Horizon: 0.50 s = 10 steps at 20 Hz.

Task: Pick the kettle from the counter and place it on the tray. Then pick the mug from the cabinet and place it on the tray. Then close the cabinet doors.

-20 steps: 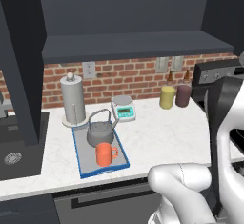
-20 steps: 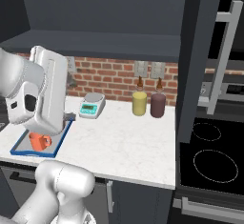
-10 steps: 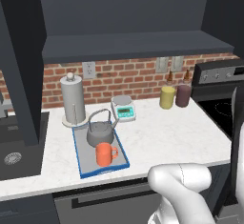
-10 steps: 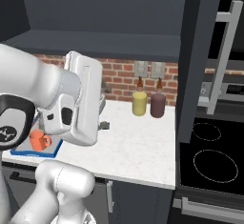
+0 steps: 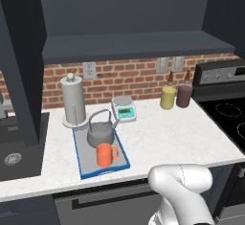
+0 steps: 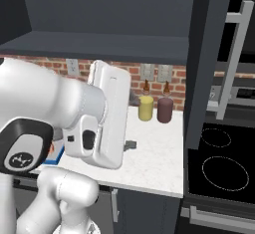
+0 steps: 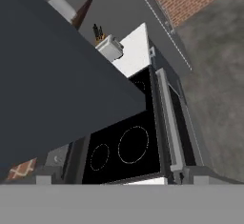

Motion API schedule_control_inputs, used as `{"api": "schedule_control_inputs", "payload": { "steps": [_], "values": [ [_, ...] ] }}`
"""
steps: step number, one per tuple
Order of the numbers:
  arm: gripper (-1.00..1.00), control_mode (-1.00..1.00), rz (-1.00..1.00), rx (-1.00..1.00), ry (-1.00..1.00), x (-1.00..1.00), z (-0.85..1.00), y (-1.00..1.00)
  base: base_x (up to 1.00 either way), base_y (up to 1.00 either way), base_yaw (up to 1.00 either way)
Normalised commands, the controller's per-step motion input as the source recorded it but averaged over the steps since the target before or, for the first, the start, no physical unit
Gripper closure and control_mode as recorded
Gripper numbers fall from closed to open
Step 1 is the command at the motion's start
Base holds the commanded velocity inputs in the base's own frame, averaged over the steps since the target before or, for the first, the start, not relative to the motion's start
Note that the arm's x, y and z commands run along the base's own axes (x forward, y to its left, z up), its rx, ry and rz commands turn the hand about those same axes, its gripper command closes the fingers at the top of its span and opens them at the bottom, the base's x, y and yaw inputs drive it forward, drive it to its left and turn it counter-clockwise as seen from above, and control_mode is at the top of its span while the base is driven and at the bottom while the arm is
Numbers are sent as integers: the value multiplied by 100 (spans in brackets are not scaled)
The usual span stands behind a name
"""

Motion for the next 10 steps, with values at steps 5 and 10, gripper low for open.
{"api": "schedule_control_inputs", "payload": {
  "steps": [5, 10],
  "values": [
    [-100, -100, -6, 0, -10, -39, 2, -34, 0, 0, 0],
    [-100, -100, -7, 0, -6, -10, 10, -35, 0, 0, 0]
  ]
}}
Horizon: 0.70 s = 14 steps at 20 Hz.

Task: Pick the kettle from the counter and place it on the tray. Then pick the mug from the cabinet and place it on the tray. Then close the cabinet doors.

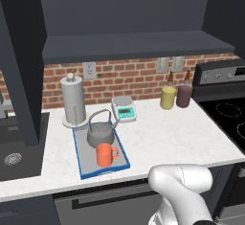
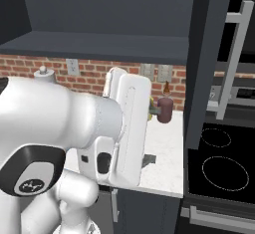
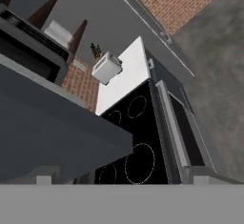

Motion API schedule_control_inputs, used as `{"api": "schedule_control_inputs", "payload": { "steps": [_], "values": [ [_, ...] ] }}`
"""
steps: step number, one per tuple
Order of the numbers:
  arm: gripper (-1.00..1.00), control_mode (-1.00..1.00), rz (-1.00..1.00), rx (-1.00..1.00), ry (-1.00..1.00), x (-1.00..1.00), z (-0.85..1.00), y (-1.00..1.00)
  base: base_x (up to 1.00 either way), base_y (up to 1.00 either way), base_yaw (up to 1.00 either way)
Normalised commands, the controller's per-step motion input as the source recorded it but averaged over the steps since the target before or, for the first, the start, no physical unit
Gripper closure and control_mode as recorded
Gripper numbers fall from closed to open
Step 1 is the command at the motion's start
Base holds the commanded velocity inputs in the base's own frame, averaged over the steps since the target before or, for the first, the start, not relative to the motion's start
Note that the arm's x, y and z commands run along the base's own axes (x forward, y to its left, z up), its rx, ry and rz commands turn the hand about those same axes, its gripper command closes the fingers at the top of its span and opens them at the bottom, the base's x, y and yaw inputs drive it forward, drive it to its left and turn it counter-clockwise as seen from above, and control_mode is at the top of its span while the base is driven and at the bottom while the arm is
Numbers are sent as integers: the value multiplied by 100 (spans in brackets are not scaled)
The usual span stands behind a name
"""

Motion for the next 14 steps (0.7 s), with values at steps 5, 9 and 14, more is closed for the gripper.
{"api": "schedule_control_inputs", "payload": {
  "steps": [5, 9, 14],
  "values": [
    [-100, -100, -11, 0, -15, -8, 11, -37, 0, 0, 0],
    [-100, -100, -14, 0, -23, -15, 8, -35, 0, 0, 0],
    [-100, -100, -15, 0, -16, -6, 10, -39, 0, 0, 0]
  ]
}}
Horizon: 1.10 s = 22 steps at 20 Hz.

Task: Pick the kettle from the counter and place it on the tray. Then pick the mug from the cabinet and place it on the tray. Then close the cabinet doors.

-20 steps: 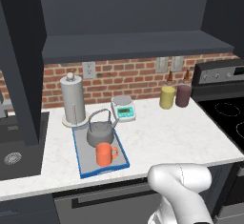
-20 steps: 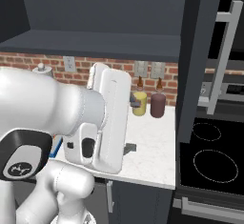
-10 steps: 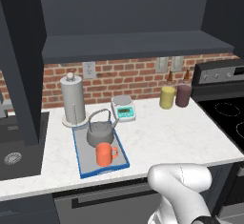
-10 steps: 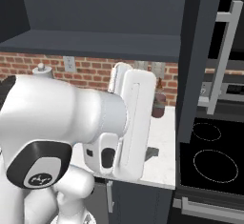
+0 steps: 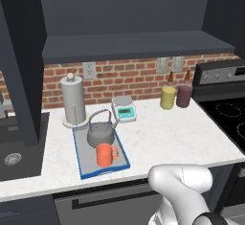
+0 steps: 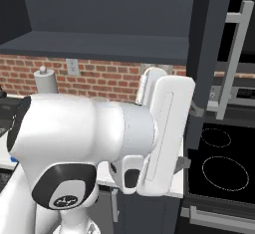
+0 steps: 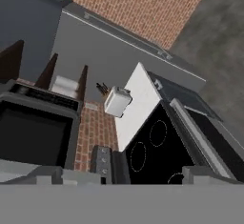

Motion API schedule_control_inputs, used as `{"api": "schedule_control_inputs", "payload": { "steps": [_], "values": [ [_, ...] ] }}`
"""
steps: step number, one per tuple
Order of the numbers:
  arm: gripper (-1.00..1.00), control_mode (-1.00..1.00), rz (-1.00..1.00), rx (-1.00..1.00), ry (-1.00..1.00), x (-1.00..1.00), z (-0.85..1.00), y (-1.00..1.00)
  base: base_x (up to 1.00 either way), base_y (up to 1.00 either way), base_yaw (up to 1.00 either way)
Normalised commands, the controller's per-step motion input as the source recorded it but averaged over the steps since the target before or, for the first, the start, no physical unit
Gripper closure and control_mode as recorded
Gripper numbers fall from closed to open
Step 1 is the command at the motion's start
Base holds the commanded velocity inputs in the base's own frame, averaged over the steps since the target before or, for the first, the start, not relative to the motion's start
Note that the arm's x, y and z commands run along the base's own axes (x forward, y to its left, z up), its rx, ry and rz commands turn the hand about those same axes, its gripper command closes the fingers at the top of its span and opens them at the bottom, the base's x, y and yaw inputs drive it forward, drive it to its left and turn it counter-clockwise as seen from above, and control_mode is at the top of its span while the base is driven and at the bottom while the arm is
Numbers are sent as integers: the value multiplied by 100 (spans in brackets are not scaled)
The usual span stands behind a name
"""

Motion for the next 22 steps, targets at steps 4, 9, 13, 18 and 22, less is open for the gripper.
{"api": "schedule_control_inputs", "payload": {
  "steps": [4, 9, 13, 18, 22],
  "values": [
    [-100, -100, -15, 0, -5, 0, 11, -47, 0, 0, 0],
    [-100, -100, -14, 0, -4, 1, 4, -43, 0, 0, 0],
    [-100, -100, -8, 0, 0, 11, 0, -38, 0, 0, 0],
    [-100, -100, -1, -1, 1, 29, 0, -17, 0, 0, 0],
    [-100, -100, 0, -4, 3, 37, 0, -4, 0, 0, 0]
  ]
}}
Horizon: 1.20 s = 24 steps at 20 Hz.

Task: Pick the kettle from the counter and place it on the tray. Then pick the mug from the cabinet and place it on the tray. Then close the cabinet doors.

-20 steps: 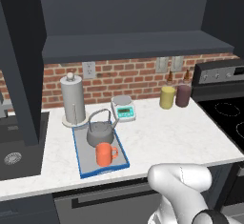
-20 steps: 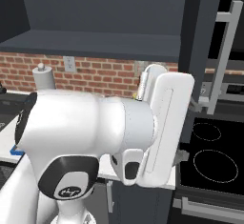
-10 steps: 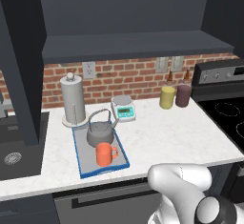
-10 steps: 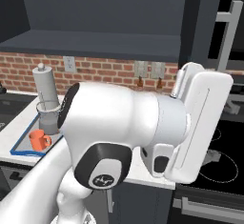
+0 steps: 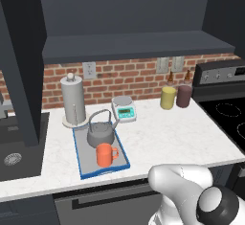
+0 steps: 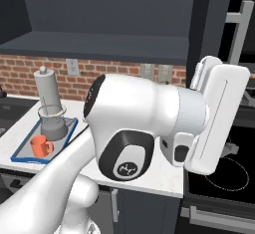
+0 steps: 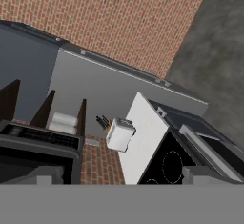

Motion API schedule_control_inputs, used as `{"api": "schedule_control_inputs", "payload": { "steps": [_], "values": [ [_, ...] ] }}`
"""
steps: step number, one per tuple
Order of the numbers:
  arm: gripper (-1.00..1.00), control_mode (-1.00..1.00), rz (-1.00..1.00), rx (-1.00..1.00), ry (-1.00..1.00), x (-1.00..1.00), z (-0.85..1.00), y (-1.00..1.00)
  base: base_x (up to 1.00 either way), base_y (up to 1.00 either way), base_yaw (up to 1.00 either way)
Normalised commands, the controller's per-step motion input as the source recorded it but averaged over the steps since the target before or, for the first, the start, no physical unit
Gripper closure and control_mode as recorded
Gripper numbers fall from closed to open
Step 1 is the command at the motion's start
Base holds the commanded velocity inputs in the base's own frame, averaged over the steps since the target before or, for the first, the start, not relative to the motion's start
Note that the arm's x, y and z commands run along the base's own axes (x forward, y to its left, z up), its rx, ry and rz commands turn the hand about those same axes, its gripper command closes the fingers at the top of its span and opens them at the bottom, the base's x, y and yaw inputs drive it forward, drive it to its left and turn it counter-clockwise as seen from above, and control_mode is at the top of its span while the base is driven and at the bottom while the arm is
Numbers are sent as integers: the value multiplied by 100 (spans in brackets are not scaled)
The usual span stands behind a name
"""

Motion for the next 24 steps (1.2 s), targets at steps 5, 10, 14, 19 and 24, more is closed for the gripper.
{"api": "schedule_control_inputs", "payload": {
  "steps": [5, 10, 14, 19, 24],
  "values": [
    [-100, -100, 0, -6, 6, 39, 0, 0, 0, 0, 0],
    [-100, -100, 0, -8, 7, 38, 0, 0, 0, 0, 0],
    [-100, -100, 3, -8, 10, 35, 0, 14, 0, 0, 0],
    [-100, -100, 11, -6, 15, 46, 0, 44, 0, 0, 0],
    [-100, -100, 17, -2, 12, 53, 0, 44, 0, 0, 0]
  ]
}}
